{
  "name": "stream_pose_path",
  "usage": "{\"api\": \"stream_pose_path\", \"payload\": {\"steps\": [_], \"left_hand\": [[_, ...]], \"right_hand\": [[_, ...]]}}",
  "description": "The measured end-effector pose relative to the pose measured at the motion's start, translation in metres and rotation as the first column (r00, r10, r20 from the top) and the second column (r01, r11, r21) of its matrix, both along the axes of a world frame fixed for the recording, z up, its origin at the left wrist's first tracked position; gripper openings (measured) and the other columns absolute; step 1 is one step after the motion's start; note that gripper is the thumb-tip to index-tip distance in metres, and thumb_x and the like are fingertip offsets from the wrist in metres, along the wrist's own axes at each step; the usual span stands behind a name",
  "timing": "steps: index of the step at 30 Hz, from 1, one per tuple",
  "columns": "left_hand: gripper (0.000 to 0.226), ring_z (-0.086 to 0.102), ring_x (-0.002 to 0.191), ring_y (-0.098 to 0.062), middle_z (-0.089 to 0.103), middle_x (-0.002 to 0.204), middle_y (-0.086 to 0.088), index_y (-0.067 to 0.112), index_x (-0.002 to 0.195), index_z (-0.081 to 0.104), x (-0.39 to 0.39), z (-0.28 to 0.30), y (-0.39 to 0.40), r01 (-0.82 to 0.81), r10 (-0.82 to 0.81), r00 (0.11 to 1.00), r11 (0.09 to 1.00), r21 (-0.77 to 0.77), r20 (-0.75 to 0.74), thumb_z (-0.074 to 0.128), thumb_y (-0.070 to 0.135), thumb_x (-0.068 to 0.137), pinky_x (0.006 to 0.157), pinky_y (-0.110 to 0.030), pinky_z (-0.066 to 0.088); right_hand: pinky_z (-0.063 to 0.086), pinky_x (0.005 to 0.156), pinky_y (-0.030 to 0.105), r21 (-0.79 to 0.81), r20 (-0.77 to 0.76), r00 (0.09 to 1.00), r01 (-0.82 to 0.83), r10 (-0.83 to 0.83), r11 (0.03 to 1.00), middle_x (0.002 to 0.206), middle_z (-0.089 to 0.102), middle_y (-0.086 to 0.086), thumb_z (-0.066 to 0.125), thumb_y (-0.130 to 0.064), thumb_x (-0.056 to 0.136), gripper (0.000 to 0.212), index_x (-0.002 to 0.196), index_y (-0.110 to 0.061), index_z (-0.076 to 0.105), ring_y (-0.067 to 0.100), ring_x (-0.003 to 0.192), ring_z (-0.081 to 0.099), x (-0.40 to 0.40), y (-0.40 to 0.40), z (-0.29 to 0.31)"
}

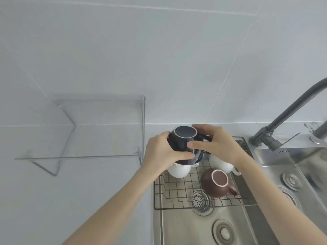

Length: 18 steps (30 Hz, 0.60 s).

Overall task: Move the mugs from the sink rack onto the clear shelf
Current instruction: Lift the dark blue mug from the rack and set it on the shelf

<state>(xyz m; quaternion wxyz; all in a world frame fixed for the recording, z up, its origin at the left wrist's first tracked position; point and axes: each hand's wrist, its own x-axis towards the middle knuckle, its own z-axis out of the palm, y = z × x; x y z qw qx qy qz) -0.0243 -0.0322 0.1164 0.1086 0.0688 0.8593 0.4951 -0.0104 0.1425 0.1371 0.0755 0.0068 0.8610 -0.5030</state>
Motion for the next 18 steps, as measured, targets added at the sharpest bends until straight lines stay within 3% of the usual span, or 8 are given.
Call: {"api": "stream_pose_path", "payload": {"steps": [2,4,7,10,13,18], "left_hand": [[0.058,0.064,0.084,-0.010,0.070,0.087,0.010,0.023,0.096,0.065,-0.005,0.026,-0.022,-0.069,0.071,0.994,0.997,0.027,-0.088,0.085,0.040,0.044,0.073,-0.024,0.052],[0.060,0.064,0.086,-0.009,0.070,0.088,0.011,0.025,0.099,0.064,-0.011,0.045,-0.049,-0.144,0.152,0.975,0.988,0.060,-0.161,0.085,0.038,0.044,0.074,-0.021,0.050],[0.066,0.063,0.091,-0.009,0.071,0.096,0.010,0.025,0.106,0.062,-0.022,0.057,-0.088,-0.255,0.272,0.933,0.962,0.099,-0.237,0.085,0.035,0.045,0.077,-0.019,0.048],[0.065,0.062,0.091,-0.010,0.068,0.094,0.013,0.025,0.106,0.060,-0.033,0.054,-0.129,-0.378,0.403,0.880,0.914,0.146,-0.250,0.086,0.030,0.046,0.077,-0.018,0.048],[0.065,0.062,0.089,-0.011,0.064,0.088,0.018,0.026,0.106,0.059,-0.047,0.046,-0.169,-0.476,0.507,0.827,0.862,0.177,-0.243,0.087,0.025,0.047,0.078,-0.021,0.048],[0.074,0.061,0.094,-0.014,0.066,0.099,0.007,0.020,0.116,0.055,-0.074,0.019,-0.213,-0.604,0.626,0.749,0.780,0.166,-0.217,0.087,0.026,0.049,0.078,-0.020,0.042]], "right_hand": [[0.045,0.085,0.005,0.008,-0.086,0.995,-0.056,0.057,0.998,0.094,0.064,-0.028,0.080,-0.019,0.066,0.045,0.091,-0.047,0.056,-0.017,0.089,0.060,-0.012,-0.023,0.030],[0.043,0.080,0.000,0.019,-0.169,0.979,-0.109,0.110,0.994,0.089,0.061,-0.031,0.079,-0.017,0.067,0.045,0.087,-0.048,0.054,-0.019,0.086,0.059,-0.026,-0.051,0.053],[0.044,0.093,0.012,0.041,-0.237,0.953,-0.183,0.187,0.982,0.101,0.063,-0.020,0.077,-0.018,0.070,0.046,0.107,-0.036,0.057,-0.001,0.101,0.060,-0.050,-0.098,0.065],[0.042,0.101,0.025,0.071,-0.254,0.929,-0.261,0.271,0.963,0.117,0.060,-0.010,0.076,-0.021,0.071,0.064,0.129,-0.020,0.049,0.011,0.115,0.055,-0.078,-0.147,0.063],[0.042,0.103,0.029,0.062,-0.231,0.912,-0.333,0.338,0.941,0.124,0.059,-0.006,0.077,-0.021,0.070,0.066,0.130,-0.020,0.048,0.013,0.119,0.053,-0.106,-0.196,0.054],[0.043,0.105,0.036,0.014,-0.171,0.902,-0.400,0.396,0.917,0.125,0.062,0.000,0.077,-0.016,0.069,0.064,0.128,-0.018,0.052,0.016,0.119,0.054,-0.150,-0.255,0.026]]}}
